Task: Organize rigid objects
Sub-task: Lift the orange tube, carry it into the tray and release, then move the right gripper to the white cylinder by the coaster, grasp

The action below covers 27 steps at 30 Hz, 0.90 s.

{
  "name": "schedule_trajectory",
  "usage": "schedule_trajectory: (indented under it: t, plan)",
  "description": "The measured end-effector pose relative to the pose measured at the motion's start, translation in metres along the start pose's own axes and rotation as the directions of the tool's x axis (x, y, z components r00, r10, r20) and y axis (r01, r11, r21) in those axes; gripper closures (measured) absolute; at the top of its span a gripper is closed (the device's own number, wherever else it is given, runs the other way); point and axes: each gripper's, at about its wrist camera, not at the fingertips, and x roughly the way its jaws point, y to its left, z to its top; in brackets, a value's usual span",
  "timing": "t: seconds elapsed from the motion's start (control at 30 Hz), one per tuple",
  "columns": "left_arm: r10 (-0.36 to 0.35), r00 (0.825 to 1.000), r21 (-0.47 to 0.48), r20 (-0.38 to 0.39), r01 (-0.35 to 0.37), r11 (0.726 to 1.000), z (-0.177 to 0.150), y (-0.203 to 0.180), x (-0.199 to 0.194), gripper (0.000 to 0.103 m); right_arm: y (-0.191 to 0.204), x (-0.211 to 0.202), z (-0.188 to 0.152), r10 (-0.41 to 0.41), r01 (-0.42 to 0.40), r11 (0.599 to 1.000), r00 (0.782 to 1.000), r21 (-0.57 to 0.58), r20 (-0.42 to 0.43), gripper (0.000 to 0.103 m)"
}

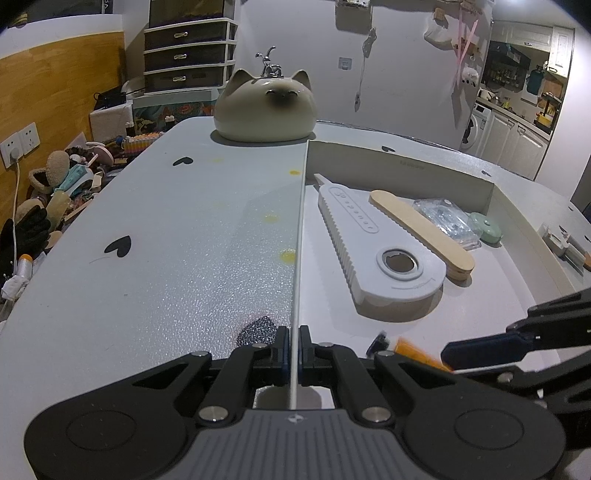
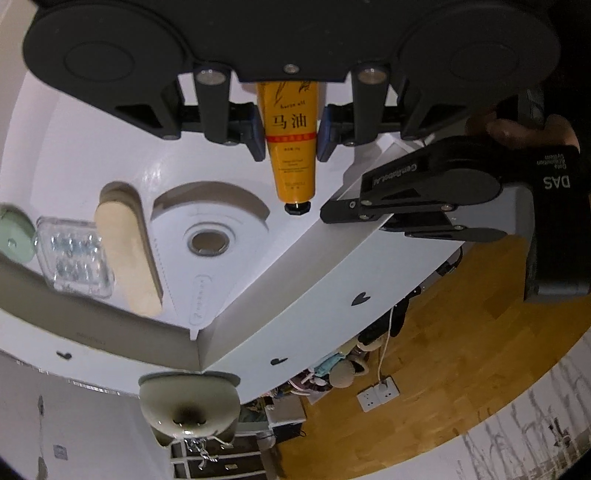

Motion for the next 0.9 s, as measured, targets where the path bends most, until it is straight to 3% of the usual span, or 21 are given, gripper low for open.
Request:
schedule_trajectory:
  t: [0.17,0.53,0.67,0.9]
  plan:
    - [0.001,1.000,-0.003,0.001,-0.001,1.000,0.000,0.000,0.000,0.100,0.002,-0.003,-0.004,-0.006,0.006,1.000,1.000,0.011,0.001,0.067]
    - [0.009,1.000,-0.007,0.001,-0.009,1.000,0.000,0.000,-0.001,0.100,-0.004,-0.016,-0.012,-0.049,0.049,0.999,0.999,0.019,0.017,0.054]
    - [0.012,1.000,-0.012,0.003,-0.012,1.000,0.000,0.000,-0.001,0.100,-0.006,-0.027,-0.014,-0.068,0.067,0.997,0.997,0.027,0.046,0.038]
    - [0.018,1.000,-0.018,0.004,-0.018,1.000,-0.001,0.000,-0.001,0.100,-0.017,-0.057,-0.017,-0.131,0.128,0.991,0.985,0.038,0.111,0.021]
